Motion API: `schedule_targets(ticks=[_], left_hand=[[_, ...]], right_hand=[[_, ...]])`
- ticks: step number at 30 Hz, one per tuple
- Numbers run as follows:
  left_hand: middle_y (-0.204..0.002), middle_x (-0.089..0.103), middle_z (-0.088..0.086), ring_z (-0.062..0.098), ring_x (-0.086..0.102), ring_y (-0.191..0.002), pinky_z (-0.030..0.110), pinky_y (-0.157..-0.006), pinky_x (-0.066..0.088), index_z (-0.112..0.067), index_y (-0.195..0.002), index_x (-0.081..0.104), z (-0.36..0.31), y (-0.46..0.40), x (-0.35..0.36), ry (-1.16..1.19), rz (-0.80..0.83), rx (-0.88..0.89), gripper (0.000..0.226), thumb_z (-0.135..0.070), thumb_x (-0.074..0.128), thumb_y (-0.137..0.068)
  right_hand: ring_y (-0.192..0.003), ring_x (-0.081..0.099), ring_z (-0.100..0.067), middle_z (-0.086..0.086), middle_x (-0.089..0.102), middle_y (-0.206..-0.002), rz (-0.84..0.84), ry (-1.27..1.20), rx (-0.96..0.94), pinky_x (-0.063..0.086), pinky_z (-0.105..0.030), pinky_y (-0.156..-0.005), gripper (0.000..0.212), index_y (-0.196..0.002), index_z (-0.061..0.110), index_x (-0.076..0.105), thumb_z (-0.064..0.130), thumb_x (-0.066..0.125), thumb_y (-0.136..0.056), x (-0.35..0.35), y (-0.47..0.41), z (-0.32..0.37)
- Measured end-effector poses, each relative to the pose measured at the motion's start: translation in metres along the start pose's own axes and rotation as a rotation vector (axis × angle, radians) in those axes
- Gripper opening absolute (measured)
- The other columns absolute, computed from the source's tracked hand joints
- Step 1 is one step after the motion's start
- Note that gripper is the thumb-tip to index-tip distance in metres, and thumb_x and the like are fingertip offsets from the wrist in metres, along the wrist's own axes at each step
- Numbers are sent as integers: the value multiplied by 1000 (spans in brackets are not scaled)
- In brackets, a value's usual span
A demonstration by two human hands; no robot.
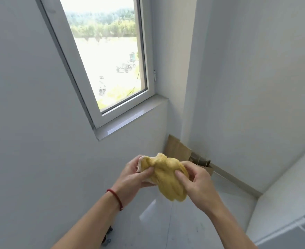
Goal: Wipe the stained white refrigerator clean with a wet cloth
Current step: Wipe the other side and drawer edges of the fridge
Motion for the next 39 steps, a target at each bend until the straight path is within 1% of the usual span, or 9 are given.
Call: schedule_targets(ticks=[5,10,15,17,20,24,32,36,39], left_hand=[[-109,66,18,31,63,-100,41,-83,51,-4,-126,63,-40,-77,86,-128,324,78,37,-3,57,-89],[-126,63,25,39,61,-119,47,-98,53,-3,-140,56,-73,-126,162,-163,814,67,51,19,45,-96],[-100,75,17,38,71,-94,47,-85,59,-2,-102,73,-81,-217,170,-316,562,138,24,-25,74,-93],[-93,72,11,30,64,-86,38,-78,52,-2,-99,70,-63,-230,192,-246,712,-45,47,-48,68,-93],[-124,71,9,25,66,-117,36,-104,46,-1,-126,64,-54,-221,230,-90,997,-200,47,-40,58,-100],[-122,73,7,22,68,-115,39,-101,53,-8,-124,64,-65,-255,262,-137,921,-96,33,-32,59,-102],[-92,71,3,19,68,-82,41,-79,59,-11,-99,61,-43,-323,296,-719,557,189,33,-44,62,-97],[-95,70,5,24,69,-80,43,-79,60,-13,-96,58,-26,-348,320,-366,505,-212,59,-55,88,-69],[-105,66,15,26,65,-84,43,-73,55,-17,-120,50,-19,-351,346,-243,685,-266,63,-29,90,-74]], right_hand=[[-94,72,-29,-8,78,-98,-62,-214,219,58,-42,-82,48,-106,11,69,54,73,-87,-54,-20,-41],[-112,71,-38,-23,73,-119,-246,-522,223,55,-52,-100,42,-125,2,67,37,55,-105,-102,-41,-24],[-100,71,-40,-21,72,-105,-701,-225,67,58,-58,-87,18,-110,15,70,27,59,-104,-174,-68,24],[-104,72,-35,-21,72,-111,-792,-284,59,61,-54,-85,21,-115,13,69,27,57,-105,-193,-82,32],[-111,73,-32,-20,72,-124,-813,-607,128,62,-45,-83,41,-128,9,68,39,55,-104,-214,-91,25],[-129,62,-31,-16,65,-140,-668,-754,230,47,-51,-109,61,-141,16,62,60,45,-102,-206,-84,-21],[-92,78,-28,-13,80,-100,-979,-313,358,62,-39,-76,18,-111,8,72,21,68,-100,-249,-62,-80],[-91,78,-27,-11,80,-100,-1046,-390,307,62,-35,-73,34,-120,9,61,25,76,-93,-276,-59,-80],[-88,77,-15,-3,78,-102,-1140,-327,365,62,-35,-80,49,-126,23,47,18,80,-90,-298,-49,-83]])
Point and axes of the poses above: each hand's wrist, its own y-axis away from the middle knuckle, its own x-axis out of the palm, z = x × y, the point moved 10 cm from there along -y, towards the middle knuckle
